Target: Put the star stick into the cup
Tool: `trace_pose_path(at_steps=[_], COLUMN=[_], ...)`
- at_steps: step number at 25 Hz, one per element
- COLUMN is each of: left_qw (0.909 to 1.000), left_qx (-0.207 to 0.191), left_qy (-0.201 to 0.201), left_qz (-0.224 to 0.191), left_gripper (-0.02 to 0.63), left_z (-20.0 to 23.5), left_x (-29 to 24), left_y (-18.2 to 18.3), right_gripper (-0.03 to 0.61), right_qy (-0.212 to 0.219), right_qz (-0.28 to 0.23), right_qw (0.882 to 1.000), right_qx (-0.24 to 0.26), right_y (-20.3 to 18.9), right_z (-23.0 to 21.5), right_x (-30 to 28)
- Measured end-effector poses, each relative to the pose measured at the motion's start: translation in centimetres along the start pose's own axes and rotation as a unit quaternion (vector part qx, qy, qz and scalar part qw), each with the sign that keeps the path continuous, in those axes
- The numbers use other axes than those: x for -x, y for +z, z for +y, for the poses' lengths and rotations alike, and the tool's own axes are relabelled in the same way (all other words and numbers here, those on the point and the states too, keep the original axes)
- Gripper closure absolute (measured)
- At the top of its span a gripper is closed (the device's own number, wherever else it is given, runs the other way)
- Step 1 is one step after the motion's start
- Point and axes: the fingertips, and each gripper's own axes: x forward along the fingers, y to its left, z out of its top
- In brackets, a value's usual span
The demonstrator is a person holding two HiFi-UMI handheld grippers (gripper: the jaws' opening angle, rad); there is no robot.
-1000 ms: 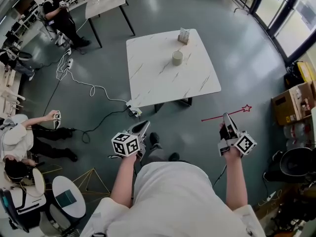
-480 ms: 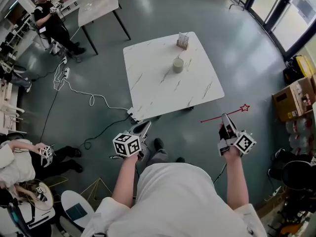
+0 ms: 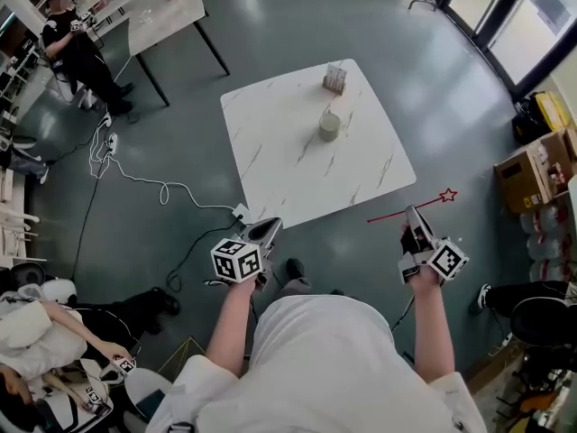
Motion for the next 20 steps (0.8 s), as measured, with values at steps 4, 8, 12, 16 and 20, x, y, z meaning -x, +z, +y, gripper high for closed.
trace_pose_path(at_steps=[4,8,12,16,20], left_qw=[0.9999,0.9998,0.9995,0.999,0.9987], left_qx=[-0.005,-0.009,-0.015,-0.021,-0.019], left_qy=[-0.01,-0.019,-0.026,-0.036,-0.041], left_qz=[0.007,0.008,0.013,0.018,0.023], left_gripper=[0.6,0.598,0.598,0.6,0.598], left_z=[2.2,4.3,5.8,7.1,8.3], left_x=[-0.4,-0.5,-0.4,-0.7,-0.7], left_y=[1.7,3.2,4.3,5.3,5.6], right_gripper=[0.548,0.548,0.548,0.548,0.548], right_qy=[-0.014,-0.014,-0.025,-0.027,-0.034], right_qz=[-0.009,-0.018,-0.024,-0.028,-0.025], right_qw=[1.0,1.0,0.999,0.999,0.999], right_qx=[-0.003,0.001,0.0,0.003,0.003], right_y=[-0.5,-1.2,-1.7,-2.2,-3.0], right_z=[0.2,0.7,1.1,1.5,1.7], right_x=[-1.9,-3.9,-5.7,-7.8,-9.2])
